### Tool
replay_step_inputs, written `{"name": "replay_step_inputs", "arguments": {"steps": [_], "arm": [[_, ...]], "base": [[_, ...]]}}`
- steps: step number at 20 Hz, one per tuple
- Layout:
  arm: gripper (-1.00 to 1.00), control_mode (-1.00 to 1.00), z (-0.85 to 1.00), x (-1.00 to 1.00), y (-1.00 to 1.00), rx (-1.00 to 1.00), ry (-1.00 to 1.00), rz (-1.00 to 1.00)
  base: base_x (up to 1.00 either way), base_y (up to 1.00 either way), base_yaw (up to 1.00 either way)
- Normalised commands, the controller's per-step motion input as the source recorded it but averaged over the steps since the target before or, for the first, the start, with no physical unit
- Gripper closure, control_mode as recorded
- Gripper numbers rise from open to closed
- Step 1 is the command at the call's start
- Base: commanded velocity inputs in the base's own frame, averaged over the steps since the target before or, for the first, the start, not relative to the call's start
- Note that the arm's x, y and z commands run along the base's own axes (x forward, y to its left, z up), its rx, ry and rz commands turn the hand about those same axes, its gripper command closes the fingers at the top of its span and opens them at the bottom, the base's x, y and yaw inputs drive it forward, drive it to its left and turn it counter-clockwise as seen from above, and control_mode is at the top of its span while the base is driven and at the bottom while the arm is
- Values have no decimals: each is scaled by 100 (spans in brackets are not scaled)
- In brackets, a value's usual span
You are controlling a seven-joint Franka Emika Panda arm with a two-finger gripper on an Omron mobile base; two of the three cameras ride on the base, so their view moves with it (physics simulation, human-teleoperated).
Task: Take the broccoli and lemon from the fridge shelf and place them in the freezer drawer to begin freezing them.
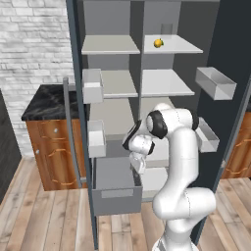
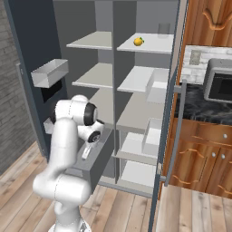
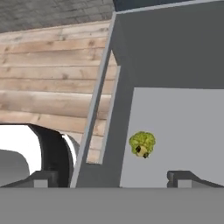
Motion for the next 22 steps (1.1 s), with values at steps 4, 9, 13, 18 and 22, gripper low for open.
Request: {"name": "replay_step_inputs", "arguments": {"steps": [4, 9, 13, 18, 22], "arm": [[-100, -100, 37, -69, -12, 0, -23, -1], [-100, -100, 45, -83, -7, 0, -25, -4], [-100, -100, 42, -80, -6, 0, -25, -4], [-100, -100, 55, -72, 0, 0, -25, -4], [-100, -100, 92, -25, -8, 0, -17, -10]], "base": [[0, 0, 0], [0, 0, 0], [0, 0, 0], [0, 0, 0], [0, 0, 0]]}}
